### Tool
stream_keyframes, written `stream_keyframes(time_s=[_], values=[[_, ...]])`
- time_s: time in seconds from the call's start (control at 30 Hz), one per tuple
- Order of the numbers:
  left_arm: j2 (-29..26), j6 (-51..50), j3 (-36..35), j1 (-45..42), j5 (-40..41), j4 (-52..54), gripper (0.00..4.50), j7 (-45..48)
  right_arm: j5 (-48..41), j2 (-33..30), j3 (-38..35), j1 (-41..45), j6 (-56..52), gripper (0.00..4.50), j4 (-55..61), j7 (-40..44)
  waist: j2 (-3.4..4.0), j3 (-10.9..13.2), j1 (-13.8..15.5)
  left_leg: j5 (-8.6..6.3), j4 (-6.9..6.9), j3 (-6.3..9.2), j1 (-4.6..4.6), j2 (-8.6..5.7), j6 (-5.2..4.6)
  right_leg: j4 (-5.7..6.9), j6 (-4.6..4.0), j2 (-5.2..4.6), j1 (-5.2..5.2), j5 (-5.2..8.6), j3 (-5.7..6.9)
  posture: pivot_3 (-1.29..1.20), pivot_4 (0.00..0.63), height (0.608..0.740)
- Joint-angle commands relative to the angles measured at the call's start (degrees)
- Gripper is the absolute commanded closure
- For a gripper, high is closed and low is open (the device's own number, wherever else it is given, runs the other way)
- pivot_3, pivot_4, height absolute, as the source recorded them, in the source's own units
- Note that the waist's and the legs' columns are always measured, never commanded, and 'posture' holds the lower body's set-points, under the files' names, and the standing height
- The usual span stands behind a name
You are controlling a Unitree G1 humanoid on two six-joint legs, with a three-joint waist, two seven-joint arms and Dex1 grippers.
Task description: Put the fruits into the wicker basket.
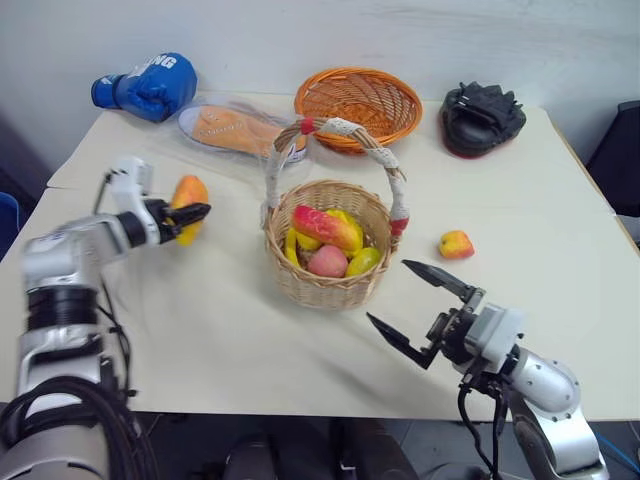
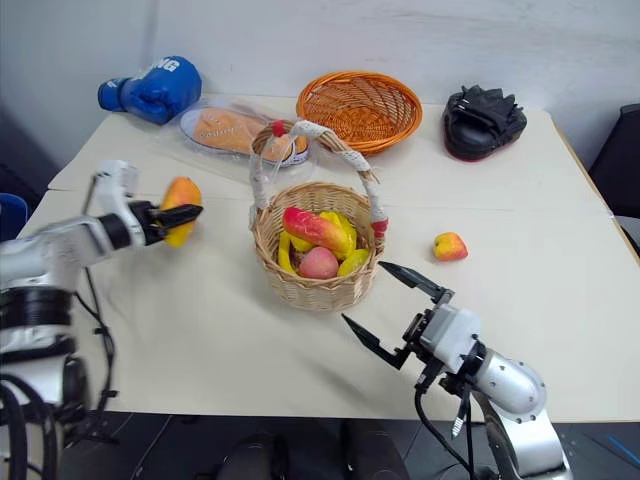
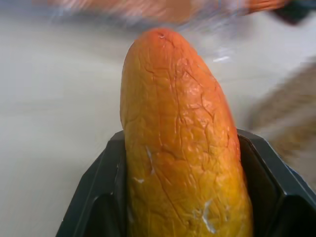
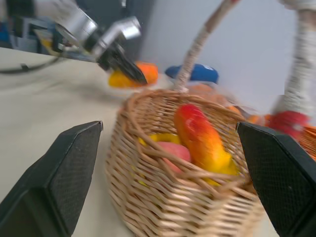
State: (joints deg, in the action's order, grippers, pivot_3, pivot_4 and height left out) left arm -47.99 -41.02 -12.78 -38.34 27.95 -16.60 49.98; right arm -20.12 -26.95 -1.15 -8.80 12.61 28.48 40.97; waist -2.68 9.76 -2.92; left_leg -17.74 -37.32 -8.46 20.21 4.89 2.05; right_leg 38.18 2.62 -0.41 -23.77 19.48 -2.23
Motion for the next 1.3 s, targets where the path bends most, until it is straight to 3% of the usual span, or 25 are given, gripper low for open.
stream_keyframes(time_s=[0.03, 0.13, 0.23, 0.4, 0.53, 0.77, 0.9, 1.03, 1.17, 1.3], values=[[-4.7, 5.9, -1.4, 7.6, 7.8, 15.1, 2.13, 20.7, -2.1, -0.8, -4.4, -2.6, -0.8, 0.00, 4.3, -1.7, 0.15, 0.0, 0.0, 0.00, 0.04, 0.02, -0.03, -0.03, -0.01, 0.00, 0.01, -0.05, 0.04, 0.01, 0.01, 0.00, 0.150, 0.740], [-4.3, 8.1, 2.5, 7.1, 7.9, 21.5, 2.13, 23.6, -2.1, -0.7, -6.7, -4.0, -1.9, 0.00, 5.1, -3.3, 0.18, 0.1, 0.8, 0.03, -0.08, 0.11, -0.05, -0.10, -0.08, 0.01, 0.00, -0.09, 0.15, 0.03, 0.04, 0.00, 0.150, 0.740], [1.7, 12.7, 7.9, 2.0, 3.8, 23.6, 2.13, 19.7, -1.7, -0.2, -7.5, -4.6, -2.9, 0.00, 5.8, -4.9, 0.16, 0.1, 1.6, 0.09, -0.11, 0.14, -0.04, -0.32, -0.26, -0.10, 0.13, -0.14, 0.34, -0.09, 0.05, 0.00, 0.150, 0.740], [13.1, 25.2, 18.1, -8.4, -8.7, 15.6, 2.13, 13.9, -1.4, -0.4, -6.8, -5.0, -4.9, 0.00, 8.2, -6.0, 0.15, 0.1, 1.7, 0.05, -0.17, 0.19, 0.01, -0.44, -0.48, -0.23, 0.32, -0.11, 0.38, -0.22, -0.19, 0.00, 0.150, 0.740], [14.6, 31.7, 22.2, -10.6, -13.5, 9.1, 2.13, 16.4, -0.9, -0.3, -6.8, -5.2, -7.2, 0.00, 10.8, -7.7, 0.19, 0.1, 0.3, -0.03, -0.11, 0.00, 0.04, -0.32, -0.39, -0.23, 0.35, 0.12, 0.10, -0.20, -0.49, 0.00, 0.150, 0.740], [16.6, 32.8, 20.0, -10.8, -11.2, 7.0, 0.04, 17.6, -1.0, 1.5, -11.2, -8.8, -10.2, 0.00, 13.2, -12.9, 0.25, 0.1, 0.1, -0.02, -0.13, 0.03, -0.01, -0.18, -0.29, -0.16, 0.32, 0.22, 0.04, -0.17, -0.65, 0.00, 0.150, 0.740], [14.3, 31.9, 13.4, -9.0, -6.6, 6.7, 0.04, 18.0, -4.5, 3.8, -18.1, -13.8, -9.5, 0.00, 12.8, -14.7, 0.26, 0.1, 0.2, -0.03, -0.14, 0.00, -0.01, -0.21, -0.32, -0.15, 0.33, 0.20, 0.05, -0.18, -0.67, 0.00, 0.150, 0.740], [3.7, 25.3, 3.3, -4.2, 0.1, 4.0, 0.04, 24.1, -9.6, 5.8, -29.5, -23.2, -5.7, 0.00, 5.9, -10.4, 0.34, 0.2, -0.4, -0.02, -0.01, -0.05, -0.09, -0.15, -0.26, -0.07, 0.28, 0.23, 0.03, -0.14, -0.69, 0.00, 0.150, 0.740], [-2.3, 24.4, 0.7, 0.0, -1.4, -0.1, 0.04, 23.7, -9.4, 7.4, -31.7, -26.7, -1.8, 0.00, -2.0, -7.0, 0.34, 0.2, -0.3, -0.01, 0.06, -0.01, -0.14, -0.11, -0.20, -0.14, 0.21, 0.28, 0.06, -0.08, -0.65, 0.00, 0.150, 0.740], [-5.2, 21.8, -2.0, 8.2, 1.0, 4.3, 0.04, 25.8, -8.2, 9.6, -30.0, -26.8, 0.3, 0.00, -8.3, -5.3, 0.36, 0.2, -0.2, -0.11, 0.11, -0.06, -0.38, -0.31, -0.41, -0.17, 0.28, -0.03, 0.30, -0.12, -0.65, 0.00, 0.150, 0.740]])
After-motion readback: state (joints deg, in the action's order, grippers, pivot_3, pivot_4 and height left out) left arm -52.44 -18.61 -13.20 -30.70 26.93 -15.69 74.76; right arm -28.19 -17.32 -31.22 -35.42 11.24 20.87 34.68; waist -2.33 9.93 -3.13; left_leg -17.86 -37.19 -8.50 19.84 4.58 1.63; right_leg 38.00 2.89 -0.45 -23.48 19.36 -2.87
